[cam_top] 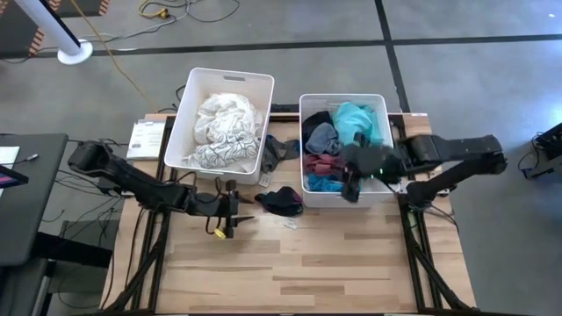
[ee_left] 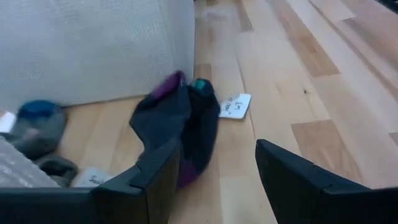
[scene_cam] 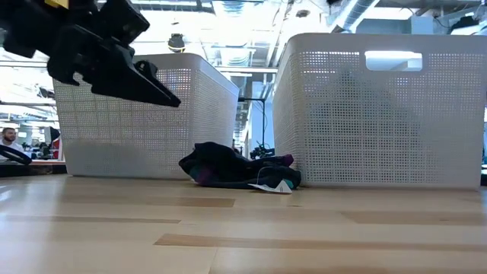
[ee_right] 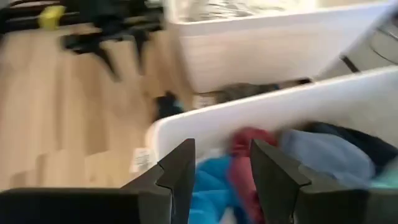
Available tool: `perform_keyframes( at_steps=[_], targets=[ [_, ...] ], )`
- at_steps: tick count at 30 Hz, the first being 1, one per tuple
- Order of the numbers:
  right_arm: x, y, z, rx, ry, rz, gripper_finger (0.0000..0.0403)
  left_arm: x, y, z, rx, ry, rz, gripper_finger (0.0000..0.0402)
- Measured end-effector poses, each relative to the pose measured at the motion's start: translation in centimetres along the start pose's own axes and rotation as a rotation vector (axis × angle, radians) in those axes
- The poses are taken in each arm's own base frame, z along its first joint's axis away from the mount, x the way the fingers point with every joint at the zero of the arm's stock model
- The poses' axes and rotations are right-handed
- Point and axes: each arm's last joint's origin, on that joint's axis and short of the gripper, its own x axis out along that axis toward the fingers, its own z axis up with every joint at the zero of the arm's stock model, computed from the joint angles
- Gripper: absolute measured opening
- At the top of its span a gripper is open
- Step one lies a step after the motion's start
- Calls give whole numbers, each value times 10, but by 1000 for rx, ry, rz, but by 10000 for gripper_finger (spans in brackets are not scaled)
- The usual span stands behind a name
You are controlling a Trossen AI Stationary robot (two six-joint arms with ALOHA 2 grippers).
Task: Sort clothes
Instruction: Put the top dark blue sock into the right white laundry bin
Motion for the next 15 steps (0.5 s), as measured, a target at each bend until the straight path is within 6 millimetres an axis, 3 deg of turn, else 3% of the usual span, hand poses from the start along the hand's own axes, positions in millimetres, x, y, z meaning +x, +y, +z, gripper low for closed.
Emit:
perform_keyframes(
  at_steps=[8, 15],
  targets=[
    [13, 58, -12, -153, 41, 107, 166, 32, -2, -22, 25, 101, 41, 206],
    [33, 96, -27, -229, 99, 91, 166, 64, -4, -15, 75, 129, 131, 206]
  ],
)
